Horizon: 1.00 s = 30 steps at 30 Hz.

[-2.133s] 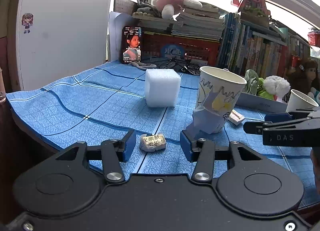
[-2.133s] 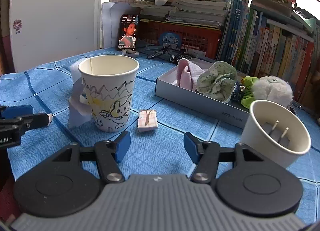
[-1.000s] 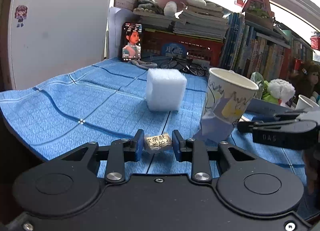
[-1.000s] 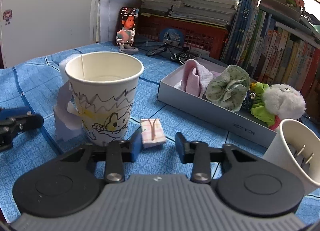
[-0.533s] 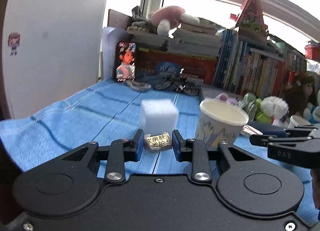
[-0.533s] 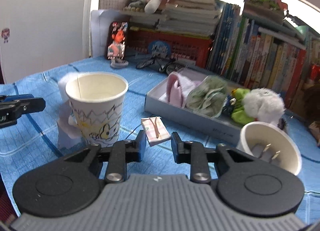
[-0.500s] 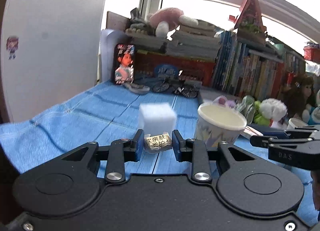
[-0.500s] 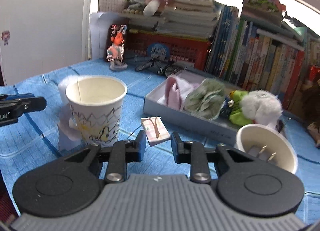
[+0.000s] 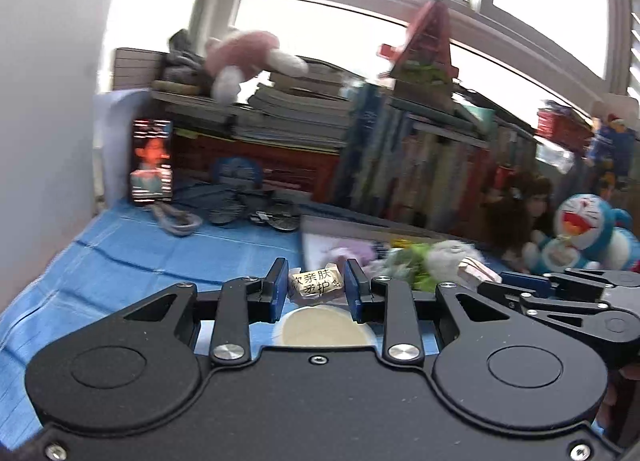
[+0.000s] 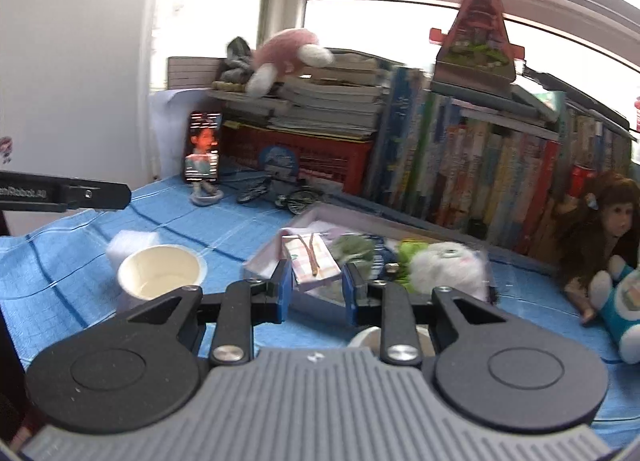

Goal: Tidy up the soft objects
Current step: 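Carry the printed packet in left tool and pink packet in right tool over the tray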

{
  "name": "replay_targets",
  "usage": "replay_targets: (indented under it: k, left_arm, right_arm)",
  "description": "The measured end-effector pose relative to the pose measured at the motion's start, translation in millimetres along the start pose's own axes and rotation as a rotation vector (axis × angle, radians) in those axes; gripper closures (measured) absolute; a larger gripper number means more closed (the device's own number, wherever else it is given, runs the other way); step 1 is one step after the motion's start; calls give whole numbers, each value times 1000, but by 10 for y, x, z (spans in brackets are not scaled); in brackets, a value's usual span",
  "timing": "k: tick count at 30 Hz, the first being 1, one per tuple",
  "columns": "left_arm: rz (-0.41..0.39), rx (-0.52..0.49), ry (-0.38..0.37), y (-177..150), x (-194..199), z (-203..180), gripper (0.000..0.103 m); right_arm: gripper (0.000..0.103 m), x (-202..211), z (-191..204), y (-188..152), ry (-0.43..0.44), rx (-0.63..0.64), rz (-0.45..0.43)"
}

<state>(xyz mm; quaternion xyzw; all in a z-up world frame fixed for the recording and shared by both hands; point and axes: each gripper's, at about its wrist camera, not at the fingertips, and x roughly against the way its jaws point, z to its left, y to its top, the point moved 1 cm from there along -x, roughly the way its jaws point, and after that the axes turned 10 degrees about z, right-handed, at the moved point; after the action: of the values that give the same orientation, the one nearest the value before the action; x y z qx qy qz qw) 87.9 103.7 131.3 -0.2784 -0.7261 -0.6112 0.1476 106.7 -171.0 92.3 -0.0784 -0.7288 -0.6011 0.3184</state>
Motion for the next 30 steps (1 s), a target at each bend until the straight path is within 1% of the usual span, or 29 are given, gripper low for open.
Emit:
replay_targets:
  k: [2, 6, 9, 12, 17, 23, 27, 30]
  left_arm:
    - [34, -25, -36, 119, -36, -120, 75]
    - [107, -72, -75, 329, -199, -404, 75]
    - [187, -88, -105, 460, -403, -605, 75]
    - [277, -91, -126, 558, -646, -794, 75]
    - [384, -75, -123, 609, -1075, -1029, 75]
    - [525, 32, -105, 649, -1708, -1059, 75]
    - [569, 68, -74, 654, -2051, -1070, 75]
    - [586, 80, -49, 644, -2245, -1078, 75]
  right_arm:
    - [70, 28, -145, 39, -23, -15, 12]
    - [70, 59, -461, 71, -43, -73, 52]
    - [70, 35, -703, 55, -45, -135, 87]
    - [70, -53, -912, 16, -25, -194, 130]
    - [70, -272, -1183, -55, 25, -293, 206]
    - [70, -581, -1378, -92, 45, -363, 289]
    - [70, -789, -1417, -94, 46, -368, 323]
    - [70, -931, -1434, -104, 55, -381, 353]
